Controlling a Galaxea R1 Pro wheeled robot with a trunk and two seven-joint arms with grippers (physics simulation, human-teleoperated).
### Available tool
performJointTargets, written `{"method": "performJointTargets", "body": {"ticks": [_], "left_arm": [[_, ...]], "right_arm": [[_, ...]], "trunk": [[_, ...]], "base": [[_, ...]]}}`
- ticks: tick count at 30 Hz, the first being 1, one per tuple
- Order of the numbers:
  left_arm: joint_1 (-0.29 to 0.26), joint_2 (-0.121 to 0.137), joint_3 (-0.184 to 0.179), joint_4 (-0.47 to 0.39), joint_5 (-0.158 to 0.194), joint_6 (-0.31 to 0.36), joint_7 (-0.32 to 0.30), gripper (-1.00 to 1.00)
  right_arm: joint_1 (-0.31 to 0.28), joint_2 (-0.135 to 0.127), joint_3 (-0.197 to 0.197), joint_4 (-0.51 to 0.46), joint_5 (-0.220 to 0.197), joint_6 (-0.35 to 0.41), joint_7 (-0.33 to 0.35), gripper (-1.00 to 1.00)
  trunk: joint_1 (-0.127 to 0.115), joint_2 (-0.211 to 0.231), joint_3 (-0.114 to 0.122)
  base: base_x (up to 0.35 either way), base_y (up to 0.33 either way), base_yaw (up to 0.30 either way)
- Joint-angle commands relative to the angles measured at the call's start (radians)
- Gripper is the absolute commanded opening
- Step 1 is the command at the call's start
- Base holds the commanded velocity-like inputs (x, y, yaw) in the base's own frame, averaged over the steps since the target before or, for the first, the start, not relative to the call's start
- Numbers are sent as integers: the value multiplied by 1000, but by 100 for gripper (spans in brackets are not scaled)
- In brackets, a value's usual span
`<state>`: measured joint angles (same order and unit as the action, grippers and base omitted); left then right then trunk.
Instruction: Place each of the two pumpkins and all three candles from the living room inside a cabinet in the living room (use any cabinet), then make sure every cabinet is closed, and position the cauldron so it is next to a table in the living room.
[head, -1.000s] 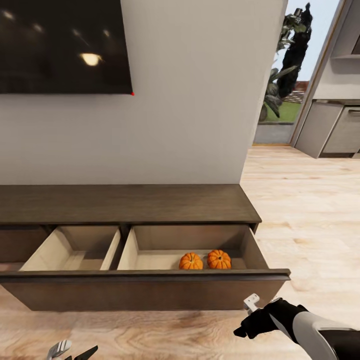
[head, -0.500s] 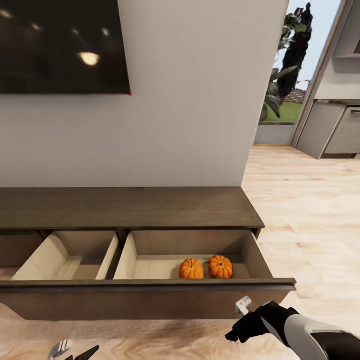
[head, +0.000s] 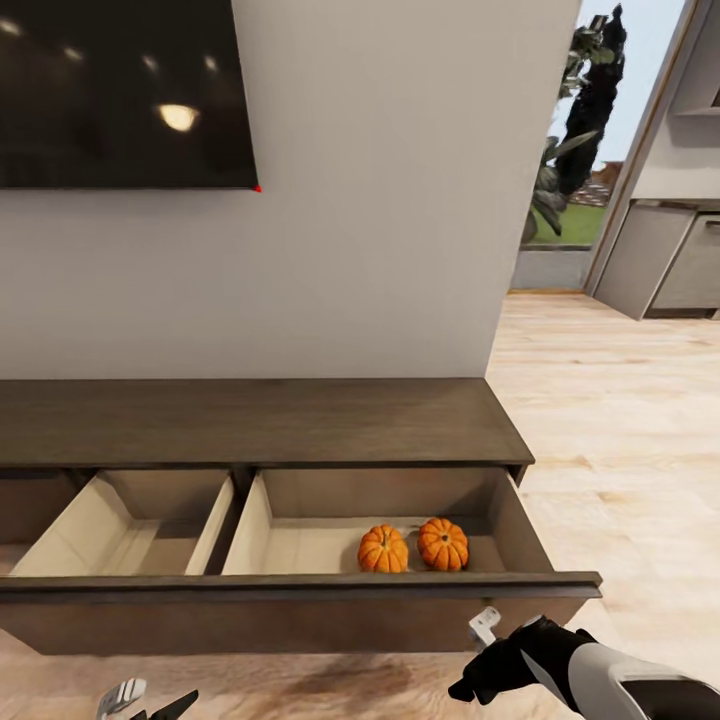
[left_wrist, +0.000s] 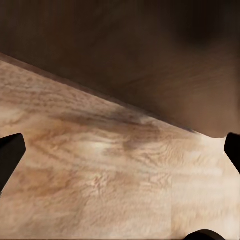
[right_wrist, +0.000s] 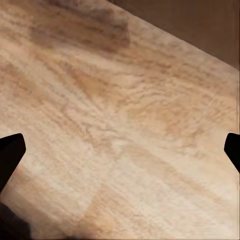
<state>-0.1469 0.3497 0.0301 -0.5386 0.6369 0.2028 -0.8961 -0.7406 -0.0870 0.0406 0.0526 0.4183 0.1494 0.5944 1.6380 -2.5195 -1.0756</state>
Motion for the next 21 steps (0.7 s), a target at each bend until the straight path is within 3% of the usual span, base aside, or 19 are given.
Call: {"method": "performJointTargets", "body": {"ticks": [1,21], "left_arm": [[0,0,1,0,7,10,-3,100],[0,0,1,0,7,9,-3,100]], "right_arm": [[0,1,4,1,-5,0,3,100],[9,6,4,1,-6,-16,-8,100]], "trunk": [[0,0,-1],[0,0,-1]], "base": [[252,0,0],[93,0,0]]}}
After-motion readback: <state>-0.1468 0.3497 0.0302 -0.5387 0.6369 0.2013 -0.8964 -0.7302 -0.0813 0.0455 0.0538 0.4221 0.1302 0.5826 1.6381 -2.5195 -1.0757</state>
